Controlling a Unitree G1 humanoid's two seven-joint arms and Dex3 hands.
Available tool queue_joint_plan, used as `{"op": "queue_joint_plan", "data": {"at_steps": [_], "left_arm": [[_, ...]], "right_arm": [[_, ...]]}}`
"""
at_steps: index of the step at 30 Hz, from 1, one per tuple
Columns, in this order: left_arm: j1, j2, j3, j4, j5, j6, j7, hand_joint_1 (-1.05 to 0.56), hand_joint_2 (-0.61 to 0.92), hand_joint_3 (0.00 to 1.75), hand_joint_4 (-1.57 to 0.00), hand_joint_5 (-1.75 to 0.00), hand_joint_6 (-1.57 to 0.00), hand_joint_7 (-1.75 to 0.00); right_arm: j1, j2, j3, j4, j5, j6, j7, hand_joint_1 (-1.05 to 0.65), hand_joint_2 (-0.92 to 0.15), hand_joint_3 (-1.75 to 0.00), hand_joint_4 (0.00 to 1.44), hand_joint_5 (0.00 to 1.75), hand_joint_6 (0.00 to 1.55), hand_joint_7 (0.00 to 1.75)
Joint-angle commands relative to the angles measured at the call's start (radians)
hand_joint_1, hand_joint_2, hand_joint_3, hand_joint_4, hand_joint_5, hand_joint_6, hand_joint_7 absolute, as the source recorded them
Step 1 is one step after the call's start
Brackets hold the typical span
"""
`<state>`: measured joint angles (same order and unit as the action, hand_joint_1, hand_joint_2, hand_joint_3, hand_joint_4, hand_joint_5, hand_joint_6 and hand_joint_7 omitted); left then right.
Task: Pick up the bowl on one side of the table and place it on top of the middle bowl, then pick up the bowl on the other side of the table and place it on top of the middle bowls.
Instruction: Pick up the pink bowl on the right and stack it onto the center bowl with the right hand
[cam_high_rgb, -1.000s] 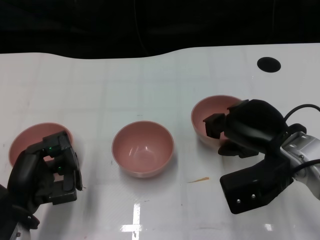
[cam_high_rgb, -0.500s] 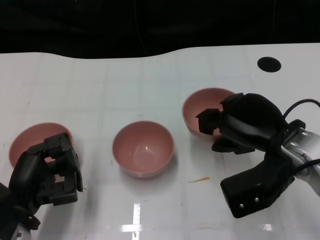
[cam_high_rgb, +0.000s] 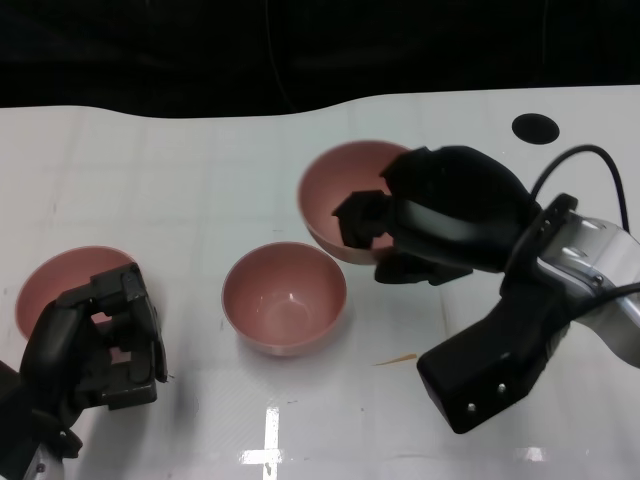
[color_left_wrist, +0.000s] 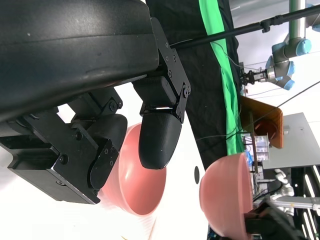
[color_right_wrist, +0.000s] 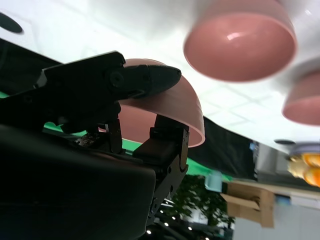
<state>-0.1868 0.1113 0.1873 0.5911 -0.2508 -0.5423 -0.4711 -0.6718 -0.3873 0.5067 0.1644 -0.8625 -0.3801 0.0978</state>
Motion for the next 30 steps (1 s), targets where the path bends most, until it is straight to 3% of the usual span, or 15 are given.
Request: {"op": "queue_joint_plan", "data": {"at_steps": [1, 11, 14, 23, 24, 25, 27, 30], "left_arm": [[-0.002, 0.009, 0.008, 0.002, -0.008, 0.003, 0.007, 0.16, 0.5, 1.59, -1.13, -1.75, -0.89, -1.75], [0.001, 0.008, 0.003, -0.008, -0.006, 0.0, 0.005, 0.17, 0.5, 1.6, -1.12, -1.75, -0.88, -1.75], [0.007, 0.017, -0.002, -0.018, 0.011, 0.011, 0.016, 0.14, 0.5, 1.57, -1.1, -1.75, -0.86, -1.75], [0.015, 0.003, 0.0, -0.035, -0.011, 0.009, -0.002, 0.12, 0.53, 1.51, -1.09, -1.75, -0.86, -1.75], [0.016, -0.002, 0.003, -0.036, -0.022, 0.017, -0.004, 0.14, 0.53, 1.52, -1.09, -1.75, -0.86, -1.75], [0.017, -0.006, 0.004, -0.037, -0.029, 0.023, -0.005, 0.17, 0.52, 1.57, -1.1, -1.75, -0.89, -1.75], [0.019, -0.007, 0.004, -0.04, -0.033, 0.035, 0.0, 0.2, 0.52, 1.6, -1.11, -1.75, -0.9, -1.75], [0.026, -0.002, 0.001, -0.05, -0.025, 0.043, 0.004, 0.2, 0.55, 1.57, -1.12, -1.75, -0.9, -1.75]], "right_arm": [[-0.037, 0.011, -0.012, -0.019, 0.021, -0.017, 0.016, -0.29, -0.6, -0.81, 0.98, 1.75, 0.7, 1.45], [-0.079, 0.062, 0.002, -0.03, 0.033, -0.05, 0.049, -0.31, -0.56, -0.86, 0.99, 1.75, 0.76, 1.27], [-0.074, 0.082, 0.007, -0.018, 0.039, -0.066, 0.043, -0.29, -0.52, -0.87, 1.0, 1.75, 0.75, 1.38], [-0.066, 0.118, 0.039, 0.024, 0.006, -0.104, 0.004, -0.31, -0.44, -1.07, 1.04, 1.75, 0.72, 1.41], [-0.063, 0.126, 0.042, 0.035, 0.014, -0.111, -0.002, -0.31, -0.45, -1.07, 1.04, 1.75, 0.72, 1.39], [-0.061, 0.132, 0.044, 0.043, 0.02, -0.116, -0.007, -0.3, -0.44, -1.09, 1.04, 1.75, 0.76, 1.22], [-0.061, 0.141, 0.051, 0.057, 0.015, -0.123, -0.02, -0.29, -0.45, -1.09, 1.02, 1.75, 0.82, 1.06], [-0.061, 0.15, 0.061, 0.072, -0.003, -0.127, -0.039, -0.29, -0.46, -1.09, 1.02, 1.75, 0.85, 0.99]]}}
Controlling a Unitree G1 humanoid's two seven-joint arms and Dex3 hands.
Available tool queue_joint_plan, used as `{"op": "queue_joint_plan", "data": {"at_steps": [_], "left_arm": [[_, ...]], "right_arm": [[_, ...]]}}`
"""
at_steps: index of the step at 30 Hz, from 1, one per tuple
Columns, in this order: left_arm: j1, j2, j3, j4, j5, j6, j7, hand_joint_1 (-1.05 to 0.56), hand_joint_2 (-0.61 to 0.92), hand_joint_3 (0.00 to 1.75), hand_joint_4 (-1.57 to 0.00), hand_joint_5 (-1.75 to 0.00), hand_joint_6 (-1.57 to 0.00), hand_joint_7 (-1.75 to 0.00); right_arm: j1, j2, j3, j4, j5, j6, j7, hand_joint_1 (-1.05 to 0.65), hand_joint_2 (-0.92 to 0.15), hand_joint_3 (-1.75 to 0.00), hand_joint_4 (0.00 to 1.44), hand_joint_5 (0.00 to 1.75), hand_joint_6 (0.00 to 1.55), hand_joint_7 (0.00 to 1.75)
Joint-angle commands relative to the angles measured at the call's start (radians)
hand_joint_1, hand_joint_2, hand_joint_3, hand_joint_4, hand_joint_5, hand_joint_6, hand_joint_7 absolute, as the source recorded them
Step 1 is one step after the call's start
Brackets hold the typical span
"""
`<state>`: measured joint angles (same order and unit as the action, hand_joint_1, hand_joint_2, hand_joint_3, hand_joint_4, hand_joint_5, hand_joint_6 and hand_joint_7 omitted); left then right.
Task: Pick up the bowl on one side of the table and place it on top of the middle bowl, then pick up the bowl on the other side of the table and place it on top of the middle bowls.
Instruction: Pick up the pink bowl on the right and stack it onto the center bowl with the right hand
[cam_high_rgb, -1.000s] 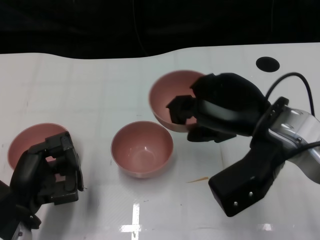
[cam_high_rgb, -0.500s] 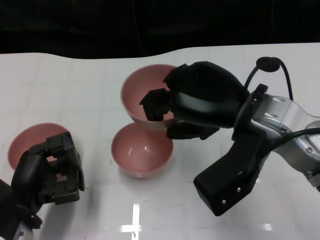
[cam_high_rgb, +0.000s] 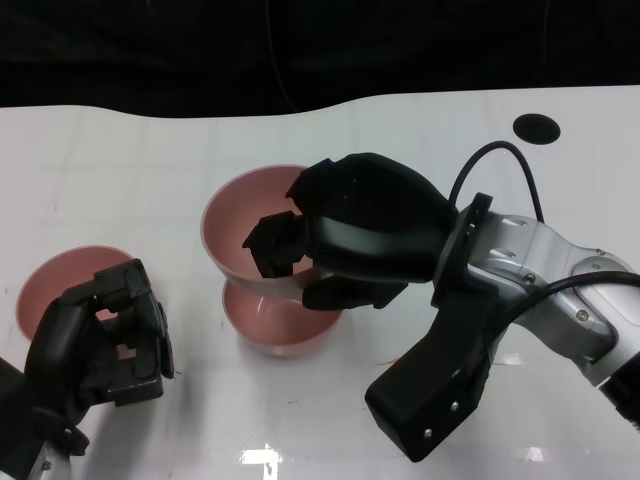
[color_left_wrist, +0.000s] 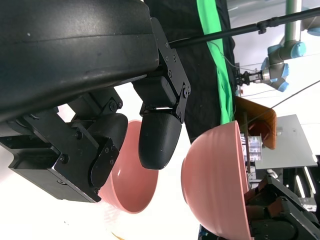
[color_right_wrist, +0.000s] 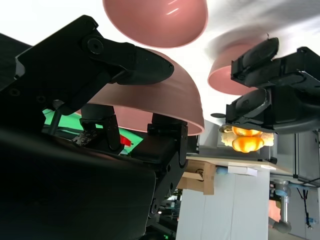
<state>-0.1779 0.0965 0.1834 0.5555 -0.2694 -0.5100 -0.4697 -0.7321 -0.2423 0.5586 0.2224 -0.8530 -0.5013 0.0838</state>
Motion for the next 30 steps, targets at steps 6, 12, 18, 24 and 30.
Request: {"op": "queue_joint_plan", "data": {"at_steps": [6, 12, 18, 24, 30], "left_arm": [[0.029, 0.011, 0.005, -0.038, 0.001, 0.023, 0.01, 0.19, 0.64, 1.42, -1.1, -1.75, -0.87, -1.75], [0.037, 0.014, 0.003, -0.051, 0.009, 0.029, 0.018, 0.2, 0.63, 1.45, -1.08, -1.75, -0.85, -1.75], [0.043, 0.02, 0.002, -0.058, 0.022, 0.022, 0.021, 0.19, 0.57, 1.49, -1.06, -1.75, -0.84, -1.75], [0.04, 0.009, 0.007, -0.044, 0.009, -0.003, 0.011, 0.22, 0.59, 1.5, -1.06, -1.75, -0.83, -1.75], [0.037, 0.012, 0.005, -0.042, 0.003, -0.001, 0.008, 0.19, 0.59, 1.5, -1.07, -1.75, -0.83, -1.75]], "right_arm": [[0.003, 0.016, 0.015, 0.041, -0.006, -0.012, -0.035, -0.3, -0.48, -1.09, 1.01, 1.75, 0.83, 1.05], [-0.003, 0.024, 0.016, 0.082, -0.005, -0.029, -0.069, -0.28, -0.49, -1.06, 1.01, 1.75, 0.77, 1.15], [-0.008, 0.024, 0.023, 0.115, -0.025, -0.027, -0.102, -0.28, -0.5, -1.05, 1.0, 1.75, 0.75, 1.32], [-0.011, 0.026, 0.031, 0.154, -0.039, -0.021, -0.126, -0.27, -0.48, -1.03, 0.98, 1.75, 0.75, 1.1], [-0.026, 0.03, 0.043, 0.219, -0.05, -0.038, -0.167, -0.25, -0.48, -0.98, 0.99, 1.75, 0.72, 1.37]]}}
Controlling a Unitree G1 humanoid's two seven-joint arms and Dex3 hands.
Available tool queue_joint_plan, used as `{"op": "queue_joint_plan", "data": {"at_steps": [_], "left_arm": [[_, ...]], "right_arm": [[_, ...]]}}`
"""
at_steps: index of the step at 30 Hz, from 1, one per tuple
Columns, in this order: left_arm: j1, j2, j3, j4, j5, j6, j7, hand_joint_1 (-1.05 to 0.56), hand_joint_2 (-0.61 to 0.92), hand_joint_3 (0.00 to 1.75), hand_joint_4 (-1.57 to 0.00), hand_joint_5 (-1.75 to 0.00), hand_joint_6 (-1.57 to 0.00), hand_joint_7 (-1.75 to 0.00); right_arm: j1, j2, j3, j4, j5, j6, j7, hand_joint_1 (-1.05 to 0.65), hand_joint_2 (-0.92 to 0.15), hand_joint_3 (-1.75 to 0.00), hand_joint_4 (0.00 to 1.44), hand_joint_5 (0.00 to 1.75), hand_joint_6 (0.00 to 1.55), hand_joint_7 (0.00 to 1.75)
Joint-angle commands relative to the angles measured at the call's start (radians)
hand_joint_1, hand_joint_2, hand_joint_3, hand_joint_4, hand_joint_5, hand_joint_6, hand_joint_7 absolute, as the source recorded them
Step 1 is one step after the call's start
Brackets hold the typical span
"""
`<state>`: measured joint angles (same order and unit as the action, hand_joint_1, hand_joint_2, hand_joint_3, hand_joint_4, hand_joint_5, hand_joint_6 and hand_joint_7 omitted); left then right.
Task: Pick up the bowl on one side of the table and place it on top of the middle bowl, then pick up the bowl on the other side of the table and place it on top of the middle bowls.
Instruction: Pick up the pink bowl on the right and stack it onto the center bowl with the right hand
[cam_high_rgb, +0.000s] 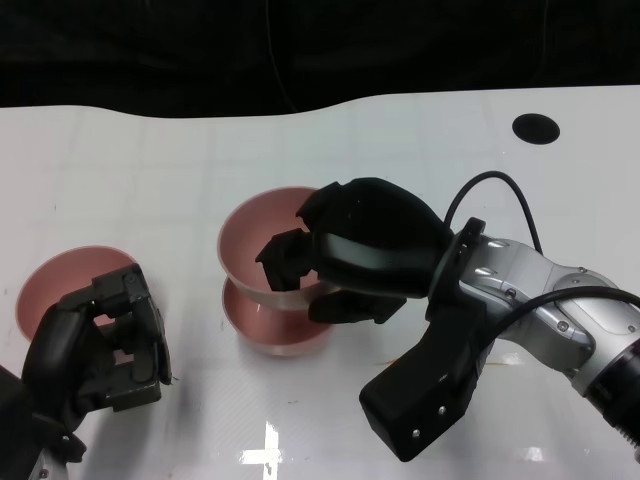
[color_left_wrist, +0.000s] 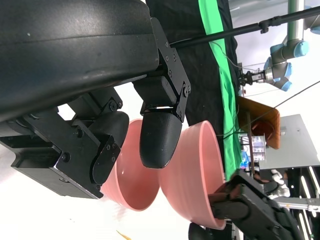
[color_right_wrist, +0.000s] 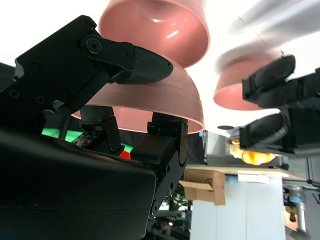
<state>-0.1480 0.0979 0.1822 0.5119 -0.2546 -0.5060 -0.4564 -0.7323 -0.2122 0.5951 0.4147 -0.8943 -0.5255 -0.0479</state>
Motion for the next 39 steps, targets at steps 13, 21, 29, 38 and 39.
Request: {"op": "queue_joint_plan", "data": {"at_steps": [13, 21, 29, 38, 39], "left_arm": [[0.016, 0.012, -0.001, -0.014, 0.022, -0.004, 0.028, 0.19, 0.55, 1.53, -1.06, -1.75, -0.81, -1.75], [0.015, 0.016, -0.002, -0.007, 0.032, -0.02, 0.026, 0.16, 0.55, 1.49, -1.04, -1.75, -0.82, -1.75], [0.013, 0.013, -0.003, -0.019, 0.03, 0.01, 0.038, 0.19, 0.54, 1.52, -1.05, -1.75, -0.83, -1.75], [0.023, 0.013, -0.009, -0.04, 0.035, 0.038, 0.057, 0.16, 0.57, 1.37, -1.03, -1.75, -0.83, -1.75], [0.024, 0.013, -0.008, -0.043, 0.03, 0.042, 0.053, 0.16, 0.58, 1.35, -1.03, -1.75, -0.83, -1.75]], "right_arm": [[-0.066, 0.028, 0.051, 0.172, -0.05, -0.043, -0.15, -0.26, -0.51, -0.98, 1.0, 1.75, 0.7, 1.33], [-0.067, 0.038, 0.062, 0.173, -0.041, -0.042, -0.133, -0.29, -0.53, -0.97, 1.01, 1.75, 0.72, 1.19], [-0.074, 0.049, 0.071, 0.186, -0.016, -0.085, -0.108, -0.27, -0.56, -0.9, 0.97, 1.75, 0.77, 0.67], [-0.07, 0.068, 0.08, 0.204, -0.012, -0.079, -0.083, -0.3, -0.66, -0.77, 0.97, 1.75, 0.79, 0.36], [-0.069, 0.069, 0.08, 0.203, -0.012, -0.075, -0.076, -0.3, -0.67, -0.75, 0.96, 1.75, 0.77, 0.33]]}}
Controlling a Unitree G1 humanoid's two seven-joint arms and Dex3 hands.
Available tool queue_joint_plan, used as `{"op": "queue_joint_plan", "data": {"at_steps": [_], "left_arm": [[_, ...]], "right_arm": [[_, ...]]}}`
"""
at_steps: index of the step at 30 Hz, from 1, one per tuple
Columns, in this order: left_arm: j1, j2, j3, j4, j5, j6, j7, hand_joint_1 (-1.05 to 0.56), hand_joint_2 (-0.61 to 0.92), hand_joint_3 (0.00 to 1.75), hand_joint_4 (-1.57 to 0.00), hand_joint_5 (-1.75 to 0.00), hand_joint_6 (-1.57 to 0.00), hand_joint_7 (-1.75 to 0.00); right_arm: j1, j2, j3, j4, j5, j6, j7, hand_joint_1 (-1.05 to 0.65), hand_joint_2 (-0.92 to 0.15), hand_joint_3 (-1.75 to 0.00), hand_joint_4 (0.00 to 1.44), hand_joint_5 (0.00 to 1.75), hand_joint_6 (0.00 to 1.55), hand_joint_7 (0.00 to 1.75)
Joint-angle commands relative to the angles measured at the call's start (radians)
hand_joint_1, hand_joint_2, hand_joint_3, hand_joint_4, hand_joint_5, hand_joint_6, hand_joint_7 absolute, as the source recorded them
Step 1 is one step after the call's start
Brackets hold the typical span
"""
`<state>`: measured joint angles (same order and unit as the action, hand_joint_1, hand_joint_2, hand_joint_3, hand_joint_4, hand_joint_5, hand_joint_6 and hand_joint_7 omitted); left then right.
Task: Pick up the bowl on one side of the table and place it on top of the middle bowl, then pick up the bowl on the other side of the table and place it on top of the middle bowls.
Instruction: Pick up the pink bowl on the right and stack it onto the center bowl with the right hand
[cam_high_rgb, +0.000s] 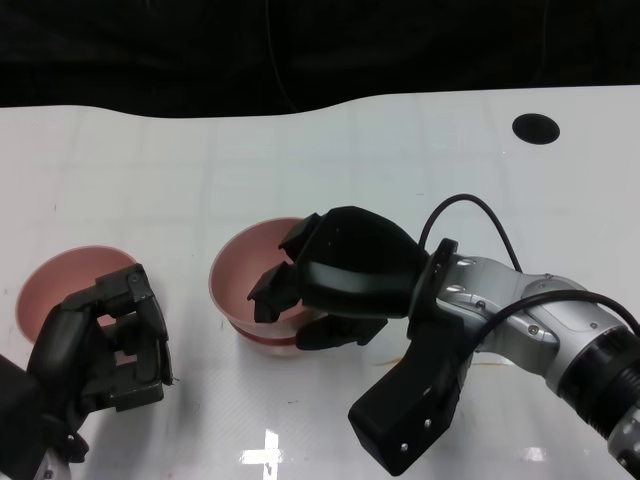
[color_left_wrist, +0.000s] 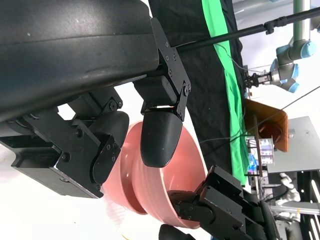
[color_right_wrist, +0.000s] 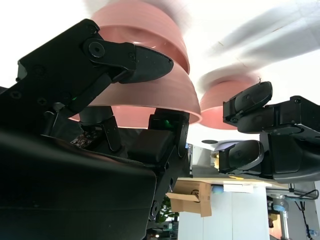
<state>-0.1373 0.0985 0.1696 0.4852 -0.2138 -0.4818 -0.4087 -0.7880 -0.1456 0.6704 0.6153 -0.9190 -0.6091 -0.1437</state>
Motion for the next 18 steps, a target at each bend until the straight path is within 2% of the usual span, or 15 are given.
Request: {"op": "queue_joint_plan", "data": {"at_steps": [1, 5, 8, 12, 18], "left_arm": [[0.012, 0.012, 0.005, -0.012, -0.014, 0.013, 0.001, 0.17, 0.58, 1.34, -1.03, -1.75, -0.82, -1.75], [0.015, 0.017, 0.003, -0.016, -0.007, 0.018, 0.006, 0.18, 0.6, 1.3, -1.02, -1.75, -0.84, -1.75], [0.022, 0.023, 0.0, -0.027, 0.011, 0.028, 0.021, 0.14, 0.62, 1.22, -0.97, -1.75, -0.79, -1.75], [0.02, 0.02, 0.0, -0.027, 0.002, 0.023, 0.016, 0.13, 0.65, 1.24, -0.98, -1.75, -0.8, -1.75], [0.019, 0.018, 0.0, -0.02, -0.014, 0.016, 0.006, 0.14, 0.67, 1.24, -1.02, -1.75, -0.82, -1.75]], "right_arm": [[-0.011, 0.005, 0.005, 0.006, 0.014, 0.009, 0.024, -0.3, -0.68, -0.74, 0.96, 1.75, 0.76, 0.32], [-0.01, 0.011, 0.005, 0.02, 0.014, 0.003, 0.013, -0.28, -0.68, -0.71, 0.96, 1.75, 0.76, 0.3], [-0.015, 0.012, 0.004, 0.03, 0.014, -0.001, 0.01, -0.28, -0.68, -0.71, 0.97, 1.75, 0.83, 0.33], [-0.02, 0.011, 0.007, 0.034, 0.002, 0.003, 0.002, -0.29, -0.7, -0.71, 0.97, 1.75, 0.9, 0.37], [-0.024, 0.013, 0.006, 0.047, 0.007, -0.002, 0.003, -0.29, -0.71, -0.7, 0.96, 1.75, 0.87, 0.35]]}}
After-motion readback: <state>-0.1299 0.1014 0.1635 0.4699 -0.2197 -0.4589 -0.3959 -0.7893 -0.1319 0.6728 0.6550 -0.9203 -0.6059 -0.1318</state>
